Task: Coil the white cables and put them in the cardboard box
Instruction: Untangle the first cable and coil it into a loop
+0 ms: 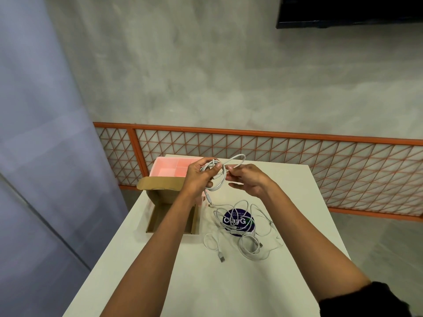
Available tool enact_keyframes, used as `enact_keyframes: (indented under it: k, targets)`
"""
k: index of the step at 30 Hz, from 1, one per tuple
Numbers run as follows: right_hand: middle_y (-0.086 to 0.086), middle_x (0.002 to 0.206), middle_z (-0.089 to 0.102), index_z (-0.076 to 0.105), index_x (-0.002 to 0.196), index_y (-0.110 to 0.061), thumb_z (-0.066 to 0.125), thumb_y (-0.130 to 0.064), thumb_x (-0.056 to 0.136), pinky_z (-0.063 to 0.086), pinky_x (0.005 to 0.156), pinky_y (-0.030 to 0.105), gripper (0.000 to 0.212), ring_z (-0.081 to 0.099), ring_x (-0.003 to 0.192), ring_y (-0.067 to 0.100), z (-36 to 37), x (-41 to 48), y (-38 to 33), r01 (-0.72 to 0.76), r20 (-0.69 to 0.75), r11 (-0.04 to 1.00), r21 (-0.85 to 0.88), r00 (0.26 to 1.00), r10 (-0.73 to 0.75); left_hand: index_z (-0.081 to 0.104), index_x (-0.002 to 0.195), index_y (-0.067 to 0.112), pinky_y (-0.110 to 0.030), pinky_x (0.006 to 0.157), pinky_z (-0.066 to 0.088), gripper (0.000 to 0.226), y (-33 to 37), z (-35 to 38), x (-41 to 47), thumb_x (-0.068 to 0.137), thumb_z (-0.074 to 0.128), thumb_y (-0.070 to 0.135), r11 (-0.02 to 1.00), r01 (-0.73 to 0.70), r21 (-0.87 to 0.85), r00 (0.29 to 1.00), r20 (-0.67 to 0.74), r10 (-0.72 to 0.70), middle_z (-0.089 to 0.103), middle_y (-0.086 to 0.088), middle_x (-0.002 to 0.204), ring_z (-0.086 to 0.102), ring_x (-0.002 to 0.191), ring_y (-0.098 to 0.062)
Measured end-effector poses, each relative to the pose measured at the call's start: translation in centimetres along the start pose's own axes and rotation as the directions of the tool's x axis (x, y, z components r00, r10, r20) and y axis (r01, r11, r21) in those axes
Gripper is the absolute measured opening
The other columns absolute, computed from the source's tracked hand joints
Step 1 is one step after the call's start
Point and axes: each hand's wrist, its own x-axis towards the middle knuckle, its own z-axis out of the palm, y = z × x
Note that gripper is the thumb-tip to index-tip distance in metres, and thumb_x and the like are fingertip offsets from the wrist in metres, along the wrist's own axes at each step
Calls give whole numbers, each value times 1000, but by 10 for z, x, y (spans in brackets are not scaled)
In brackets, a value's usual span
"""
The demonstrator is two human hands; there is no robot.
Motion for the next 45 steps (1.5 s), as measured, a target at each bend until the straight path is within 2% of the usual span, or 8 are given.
enact_keyframes:
  k: [11, 16, 23, 27, 32, 38, 42, 45]
  targets:
    - [-11, 83, 70, 62, 93, -23, 38, -45, 98, 35, 79, 29, 33, 56, 81, 4, 5, -5, 4, -133, 293, 991, 21, 949, 121, 65, 101, 11, -21, 45, 37, 16, -4, 1, 6, 85, 68, 11, 1000, 21, -15, 996, -82, -22, 65, -6, 78, 53, 58, -14]
    - [0, 75, 70, 66, 86, -9, 61, -3, 88, 51, 77, 28, 9, 65, 76, 12, 10, -10, -2, 36, 251, 999, 13, 967, -38, 65, 97, 15, -25, 49, 40, 12, 0, 4, 8, 85, 68, 13, 999, 24, -23, 995, -99, -26, 63, -9, 85, 52, 63, -19]
    - [17, 80, 73, 72, 84, 2, 69, -6, 83, 59, 79, 39, 9, 72, 75, 25, 18, -13, -22, 136, -67, 696, -705, 965, -255, 65, 102, 13, -23, 45, 39, 19, -6, 6, 15, 83, 71, 16, 999, 8, 38, 972, -235, 1, 61, -4, 82, 49, 63, -16]
    - [9, 92, 71, 72, 88, -7, 63, -15, 88, 54, 77, 32, 12, 66, 85, 19, 16, -24, -37, 167, -79, 581, -797, 924, -374, 63, 109, 11, -18, 43, 40, 26, -4, 0, 20, 85, 70, 18, 999, 12, 47, 954, -300, 2, 59, -3, 83, 47, 63, -13]
    - [1, 105, 68, 57, 77, -11, 53, -14, 92, 45, 82, 21, 16, 63, 98, 15, 17, -34, -39, 451, -6, 768, -454, 861, -509, 63, 116, 9, -20, 44, 37, 33, 1, -5, 26, 85, 69, 21, 999, 43, 29, 938, -347, -30, 56, -5, 82, 41, 59, -13]
    - [7, 82, 69, 45, 81, -10, 40, -7, 99, 55, 78, 26, 19, 69, 80, 16, 32, -38, -33, 641, -91, 764, -72, 759, -645, 63, 110, 9, -29, 60, 47, 28, 5, 0, 23, 86, 68, 24, 996, -36, 78, 933, -355, 62, 61, -7, 91, 51, 78, -19]
    - [6, 72, 61, 43, 78, -13, 38, -8, 100, 56, 75, 31, 23, 64, 73, 23, 37, -44, -32, 672, -124, 738, -54, 729, -673, 63, 105, 10, -48, 82, 52, 25, 1, -3, 21, 86, 67, 25, 990, -54, 131, 914, -394, 102, 65, -19, 109, 59, 102, -39]
    - [6, 69, 61, 44, 75, -14, 39, -6, 98, 58, 75, 35, 25, 64, 74, 27, 44, -50, -28, 661, -74, 742, -114, 739, -670, 62, 94, 16, -34, 73, 48, 12, -3, -4, 20, 85, 68, 22, 986, -77, 150, 910, -394, 131, 66, -19, 106, 61, 95, -37]
